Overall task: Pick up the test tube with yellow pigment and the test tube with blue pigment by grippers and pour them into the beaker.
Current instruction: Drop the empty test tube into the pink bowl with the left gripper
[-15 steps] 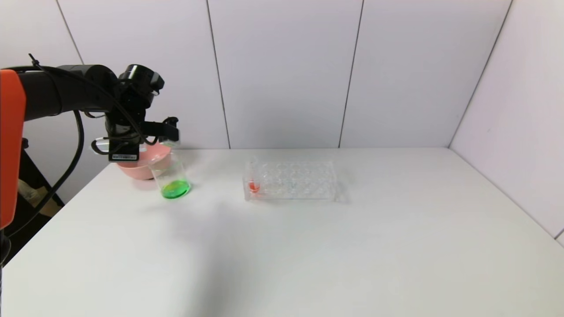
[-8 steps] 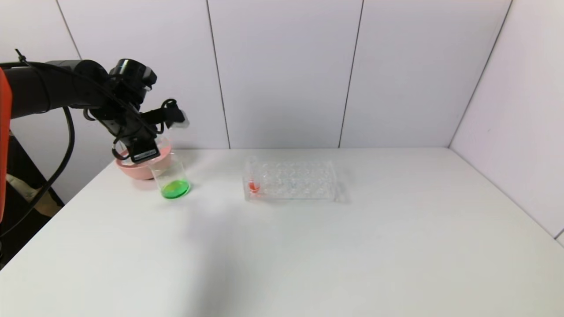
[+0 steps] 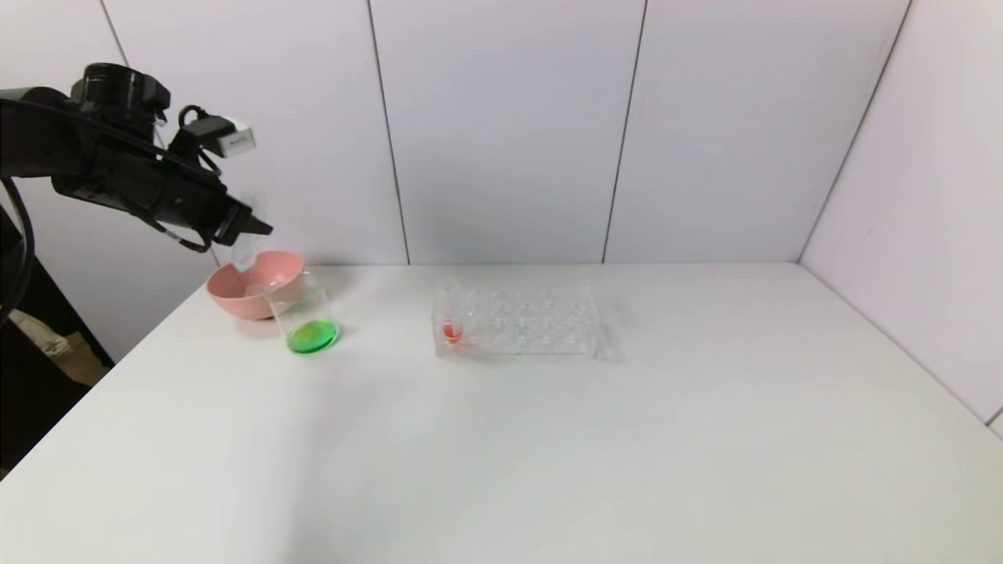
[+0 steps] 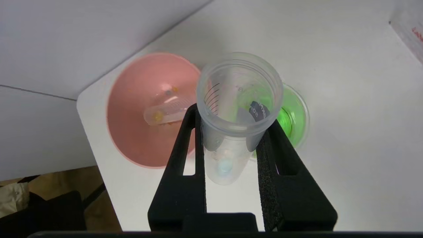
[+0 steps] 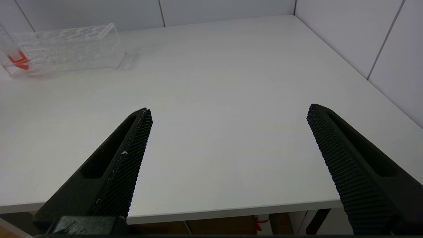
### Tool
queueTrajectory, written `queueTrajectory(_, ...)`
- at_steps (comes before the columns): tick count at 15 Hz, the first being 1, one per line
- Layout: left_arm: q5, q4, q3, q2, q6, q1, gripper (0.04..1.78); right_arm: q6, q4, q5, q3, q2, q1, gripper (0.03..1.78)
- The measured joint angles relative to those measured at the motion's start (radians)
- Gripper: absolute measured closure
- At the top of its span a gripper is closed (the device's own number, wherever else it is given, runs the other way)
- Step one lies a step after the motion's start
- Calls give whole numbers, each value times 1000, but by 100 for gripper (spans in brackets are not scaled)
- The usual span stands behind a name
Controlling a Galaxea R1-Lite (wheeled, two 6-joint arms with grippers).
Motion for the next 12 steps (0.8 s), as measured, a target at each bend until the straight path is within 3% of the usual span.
queueTrajectory(5,-17,-273,51,0,-202,71,136,0,0,0,0,0,0,10)
queueTrajectory(12,-24,-688,154,107,-410,86,136,0,0,0,0,0,0,10)
